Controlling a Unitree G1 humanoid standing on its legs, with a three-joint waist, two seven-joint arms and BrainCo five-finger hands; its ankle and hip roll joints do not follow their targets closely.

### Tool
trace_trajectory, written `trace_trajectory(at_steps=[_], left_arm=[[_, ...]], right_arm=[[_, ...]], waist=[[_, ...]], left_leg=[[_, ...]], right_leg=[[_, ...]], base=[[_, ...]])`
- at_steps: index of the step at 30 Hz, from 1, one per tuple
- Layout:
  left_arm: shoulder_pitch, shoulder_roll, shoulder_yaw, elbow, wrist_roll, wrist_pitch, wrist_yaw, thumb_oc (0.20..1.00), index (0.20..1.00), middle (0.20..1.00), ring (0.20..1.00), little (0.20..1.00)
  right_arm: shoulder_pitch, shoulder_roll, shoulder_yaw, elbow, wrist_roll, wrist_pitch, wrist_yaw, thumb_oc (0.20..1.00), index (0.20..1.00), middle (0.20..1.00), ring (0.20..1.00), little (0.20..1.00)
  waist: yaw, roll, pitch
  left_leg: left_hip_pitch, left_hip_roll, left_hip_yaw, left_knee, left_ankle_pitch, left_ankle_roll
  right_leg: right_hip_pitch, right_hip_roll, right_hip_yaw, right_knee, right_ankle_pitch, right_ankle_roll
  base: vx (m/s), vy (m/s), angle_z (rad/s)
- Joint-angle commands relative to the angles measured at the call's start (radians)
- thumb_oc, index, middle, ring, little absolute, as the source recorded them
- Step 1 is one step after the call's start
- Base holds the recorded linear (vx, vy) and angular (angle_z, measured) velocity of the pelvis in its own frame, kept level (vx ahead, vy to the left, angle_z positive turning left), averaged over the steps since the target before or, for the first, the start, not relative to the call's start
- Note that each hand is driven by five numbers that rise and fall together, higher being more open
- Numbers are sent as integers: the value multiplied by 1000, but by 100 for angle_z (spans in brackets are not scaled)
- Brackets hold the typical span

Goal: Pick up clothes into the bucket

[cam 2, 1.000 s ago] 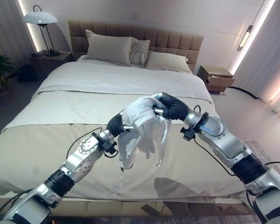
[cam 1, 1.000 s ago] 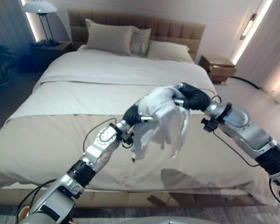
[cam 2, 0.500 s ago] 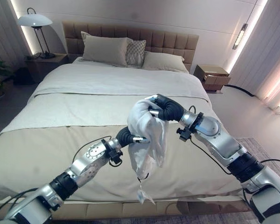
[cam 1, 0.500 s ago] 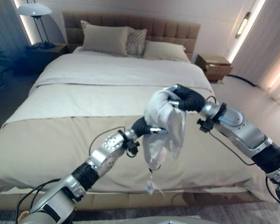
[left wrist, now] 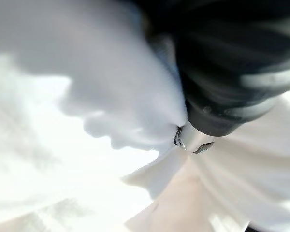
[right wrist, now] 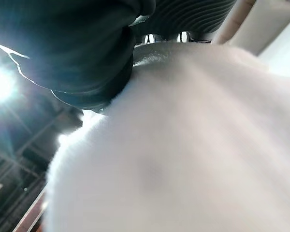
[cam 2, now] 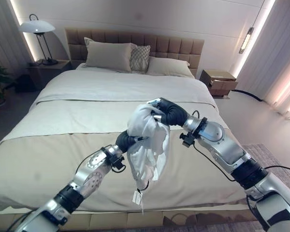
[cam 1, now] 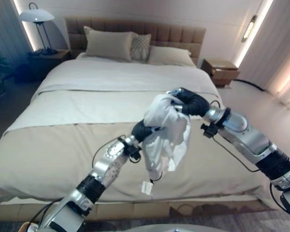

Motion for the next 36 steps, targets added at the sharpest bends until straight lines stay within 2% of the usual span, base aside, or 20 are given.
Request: trace_trajectory(at_steps=[1, 2, 4, 5, 11, 12, 13, 16, 19, 20, 23, 24, 25, 26, 27, 30, 32, 33, 34, 36], left_arm=[[18, 46, 60, 52, -44, -46, 19, 200, 200, 200, 200, 200], [74, 55, 115, 47, -42, -54, 18, 200, 200, 200, 200, 200], [105, 58, 145, 40, -41, -57, 20, 200, 200, 200, 200, 200], [165, 77, 207, 5, -26, -70, 30, 200, 200, 200, 200, 200], [305, 138, 401, -85, 125, -147, 87, 200, 200, 200, 200, 200], [306, 139, 401, -86, 125, -146, 87, 200, 200, 200, 200, 200], [346, 139, 471, -106, 149, -165, 103, 200, 200, 200, 200, 200], [373, 123, 519, -109, 147, -176, 112, 200, 200, 200, 200, 200], [417, 98, 624, -118, 161, -198, 141, 200, 200, 200, 200, 200], [418, 98, 624, -119, 162, -198, 142, 200, 200, 200, 200, 200], [453, 81, 703, -140, 209, -223, 179, 200, 200, 200, 200, 200], [467, 84, 732, -142, 267, -235, 217, 200, 200, 200, 200, 200], [468, 85, 761, -130, 346, -255, 264, 200, 200, 200, 200, 200], [467, 85, 760, -130, 348, -255, 266, 200, 200, 200, 200, 200], [454, 79, 765, -110, 429, -267, 346, 200, 200, 200, 200, 200], [443, 68, 771, -100, 478, -270, 406, 200, 200, 200, 200, 200], [401, 64, 756, -86, 550, -265, 491, 200, 200, 200, 200, 200], [367, 61, 732, -74, 561, -268, 512, 200, 200, 200, 200, 200], [350, 58, 721, -66, 582, -266, 540, 200, 200, 200, 200, 200], [339, 36, 711, -64, 610, -262, 577, 200, 200, 200, 200, 200]], right_arm=[[-56, 20, -133, -6, 34, -64, -22, 307, 307, 307, 307, 307], [-25, 23, -167, -10, 27, -67, -24, 1000, 1000, 1000, 1000, 1000], [-8, 29, -182, -15, 24, -67, -24, 1000, 1000, 1000, 1000, 1000], [29, 37, -219, -20, 19, -66, -23, 1000, 1000, 1000, 1000, 1000], [124, 77, -326, -1, -10, -74, -34, 1000, 1000, 1000, 1000, 1000], [124, 77, -326, -2, -11, -74, -34, 1000, 1000, 1000, 1000, 1000], [165, 96, -370, 5, -21, -79, -43, 1000, 1000, 1000, 1000, 1000], [192, 120, -399, 11, -17, -80, -43, 1000, 1000, 1000, 1000, 1000], [251, 160, -461, 19, -49, -84, -61, 1000, 1000, 1000, 1000, 1000], [252, 160, -462, 18, -49, -83, -61, 1000, 1000, 1000, 1000, 1000], [290, 177, -508, 20, -138, -93, -89, 1000, 1000, 1000, 1000, 1000], [308, 183, -526, 20, -209, -104, -117, 1000, 1000, 1000, 1000, 1000], [325, 174, -554, 22, -370, -117, -170, 1000, 1000, 1000, 1000, 1000], [326, 175, -554, 21, -373, -117, -172, 1000, 1000, 1000, 1000, 1000], [340, 201, -556, 54, -464, -130, -234, 1000, 1000, 1000, 1000, 1000], [343, 236, -550, 79, -526, -139, -290, 1000, 1000, 1000, 1000, 1000], [358, 262, -553, 98, -560, -151, -344, 1000, 1000, 1000, 1000, 1000], [356, 265, -550, 101, -581, -152, -366, 1000, 1000, 1000, 1000, 1000], [366, 268, -548, 93, -598, -152, -380, 1000, 1000, 1000, 1000, 1000], [397, 276, -548, 73, -610, -150, -378, 1000, 1000, 1000, 1000, 1000]], waist=[[30, -35, -15], [39, -34, -17], [44, -33, -18], [53, -32, -17], [82, -21, -11], [82, -22, -11], [91, -18, -9], [95, -17, -8], [108, -8, -2], [107, -8, -2], [119, -5, 9], [124, -2, 14], [133, 2, 23], [132, 3, 24], [146, 10, 32], [163, 18, 50], [183, 29, 87], [174, 36, 100], [169, 42, 108], [150, 52, 127]], left_leg=[[-71, 18, -50, 81, -14, -5], [-73, 20, -53, 80, -11, -7], [-75, 22, -55, 79, -10, -7], [-79, 25, -61, 81, -7, -9], [-92, 33, -85, 84, 0, -13], [-92, 33, -86, 84, 0, -13], [-96, 34, -94, 86, 2, -14], [-98, 33, -101, 88, 1, -14], [-105, 33, -116, 99, -2, -13], [-106, 33, -117, 100, -2, -13], [-116, 35, -134, 126, -10, -14], [-118, 40, -142, 135, -10, -17], [-126, 46, -160, 142, -2, -26], [-126, 47, -163, 143, -3, -27], [-139, 61, -187, 143, 23, -44], [-166, 83, -228, 143, 57, -69], [-234, 102, -270, 118, 126, -96], [-270, 107, -298, 92, 161, -105], [-286, 115, -296, 62, 184, -108], [-307, 137, -249, 34, 216, -97]], right_leg=[[19, -82, -73, 66, -1, 80], [21, -79, -80, 64, -3, 78], [23, -77, -83, 63, -6, 76], [24, -75, -90, 62, -7, 73], [36, -69, -114, 60, -21, 64], [36, -68, -114, 60, -21, 64], [40, -67, -121, 61, -25, 61], [43, -67, -125, 62, -29, 59], [49, -68, -138, 72, -41, 53], [50, -68, -139, 73, -42, 53], [56, -67, -145, 92, -59, 46], [58, -65, -149, 105, -70, 42], [65, -55, -157, 117, -89, 34], [66, -54, -160, 117, -90, 33], [78, -31, -184, 119, -109, 22], [85, 2, -219, 122, -134, 8], [63, 16, -280, 154, -160, -7], [43, 18, -313, 175, -171, -13], [35, 19, -338, 182, -179, -17], [17, 13, -375, 212, -186, -19]], base=[[-3, -24, 6], [-9, -25, 10], [-11, -26, 13], [-12, -27, 14], [-4, -23, 8], [2, -17, 14], [2, -12, 11], [0, -13, 15], [-4, -10, 16], [2, -21, 11], [0, -32, 12], [-3, -75, 16], [-2, -63, 16], [-28, -96, 29], [-26, -64, 27], [-100, -102, 50], [-275, -91, 53], [-246, -44, 110], [-171, 6, 178], [-83, 37, 141]])
